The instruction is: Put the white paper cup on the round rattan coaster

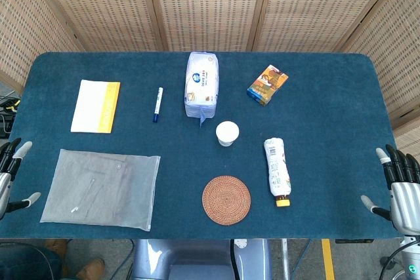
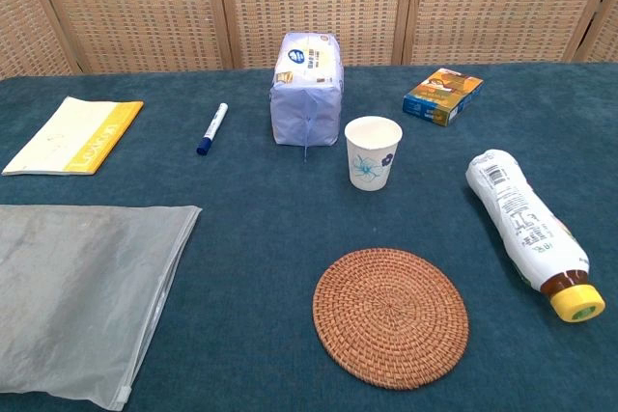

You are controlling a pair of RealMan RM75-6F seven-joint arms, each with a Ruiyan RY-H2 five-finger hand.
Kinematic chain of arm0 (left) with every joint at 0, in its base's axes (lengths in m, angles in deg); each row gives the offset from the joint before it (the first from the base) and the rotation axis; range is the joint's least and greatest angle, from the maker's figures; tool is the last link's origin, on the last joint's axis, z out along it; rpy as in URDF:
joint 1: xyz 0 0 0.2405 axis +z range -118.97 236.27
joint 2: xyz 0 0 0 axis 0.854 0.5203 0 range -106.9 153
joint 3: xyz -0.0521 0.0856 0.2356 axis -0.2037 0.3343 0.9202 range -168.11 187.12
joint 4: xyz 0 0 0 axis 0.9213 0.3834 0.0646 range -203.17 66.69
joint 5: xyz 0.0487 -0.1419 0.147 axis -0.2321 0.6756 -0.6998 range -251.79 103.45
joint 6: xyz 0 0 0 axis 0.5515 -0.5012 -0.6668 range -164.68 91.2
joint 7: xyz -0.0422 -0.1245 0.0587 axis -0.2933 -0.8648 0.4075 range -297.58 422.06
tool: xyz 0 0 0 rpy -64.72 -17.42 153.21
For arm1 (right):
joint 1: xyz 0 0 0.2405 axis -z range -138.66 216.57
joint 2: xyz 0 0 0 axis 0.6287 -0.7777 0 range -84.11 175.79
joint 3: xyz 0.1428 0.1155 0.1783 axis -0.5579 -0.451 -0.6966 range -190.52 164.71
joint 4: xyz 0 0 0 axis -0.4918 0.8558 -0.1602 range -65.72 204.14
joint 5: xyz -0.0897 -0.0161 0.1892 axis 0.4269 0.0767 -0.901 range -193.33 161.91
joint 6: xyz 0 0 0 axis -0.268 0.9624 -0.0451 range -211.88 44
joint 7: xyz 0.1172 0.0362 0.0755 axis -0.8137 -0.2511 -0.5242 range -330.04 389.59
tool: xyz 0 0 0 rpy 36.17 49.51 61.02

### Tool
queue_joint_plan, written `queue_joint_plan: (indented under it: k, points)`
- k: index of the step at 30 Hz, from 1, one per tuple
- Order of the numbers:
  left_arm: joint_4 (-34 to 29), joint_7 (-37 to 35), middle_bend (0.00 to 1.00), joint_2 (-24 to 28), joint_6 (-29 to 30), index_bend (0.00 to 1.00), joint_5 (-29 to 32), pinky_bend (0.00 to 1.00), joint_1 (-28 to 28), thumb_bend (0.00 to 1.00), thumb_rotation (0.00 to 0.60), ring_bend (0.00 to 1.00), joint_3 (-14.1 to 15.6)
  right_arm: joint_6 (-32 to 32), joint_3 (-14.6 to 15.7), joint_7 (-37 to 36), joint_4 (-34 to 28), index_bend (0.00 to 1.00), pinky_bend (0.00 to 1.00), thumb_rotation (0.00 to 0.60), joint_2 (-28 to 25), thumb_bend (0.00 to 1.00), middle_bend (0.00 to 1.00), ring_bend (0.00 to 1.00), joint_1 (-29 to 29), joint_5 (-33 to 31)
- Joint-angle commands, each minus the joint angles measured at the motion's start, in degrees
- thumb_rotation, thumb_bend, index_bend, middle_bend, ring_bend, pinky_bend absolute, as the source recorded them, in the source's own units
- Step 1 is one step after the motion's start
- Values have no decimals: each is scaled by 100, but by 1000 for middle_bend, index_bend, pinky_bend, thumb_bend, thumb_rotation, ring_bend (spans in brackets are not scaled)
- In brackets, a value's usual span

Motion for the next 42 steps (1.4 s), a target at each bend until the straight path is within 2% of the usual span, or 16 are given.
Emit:
queue_joint_plan:
  k: [1, 12, 17, 21, 28, 33, 42]
  points:
    - [4, 21, 0, -9, -13, 0, 9, 0, -8, 0, 600, 0, -1, -28, 0, -15, 4, 39, 0, 600, 4, 0, 0, 0, -13, -12]
    - [12, -68, 0, 16, -80, 0, 31, 0, -59, 0, 600, 0, -22, -357, -141, -445, 116, 87, 0, 600, 30, 0, 0, 0, -302, 11]
    - [19, 42, 0, -46, -208, 0, 138, 0, -148, 0, 600, 0, -69, -1474, -364, -1013, 185, 101, 0, 600, -178, 0, 0, 0, -1110, 39]
    - [2, 64, 0, -89, -197, 0, 182, 0, -177, 0, 600, 0, -120, -2463, -578, -1499, 338, 117, 0, 600, -174, 0, 9, 0, -1784, -196]
    - [27, 228, 0, -176, -347, 0, 405, 0, -255, 0, 600, 0, -172, -3974, -855, -1899, 1187, 151, 0, 600, 636, 0, 47, 0, -2961, -720]
    - [30, 308, 0, -208, -530, 0, 617, 0, -347, 0, 600, 0, -221, -4743, -986, -2164, 1723, 157, 0, 600, 1264, 0, 51, 0, -3586, -1130]
    - [86, 274, 0, -208, -699, 0, 856, 0, -423, 0, 600, 0, -274, -5334, -1105, -1821, 2703, 169, 1, 600, 2354, 0, 74, 0, -4397, -1648]
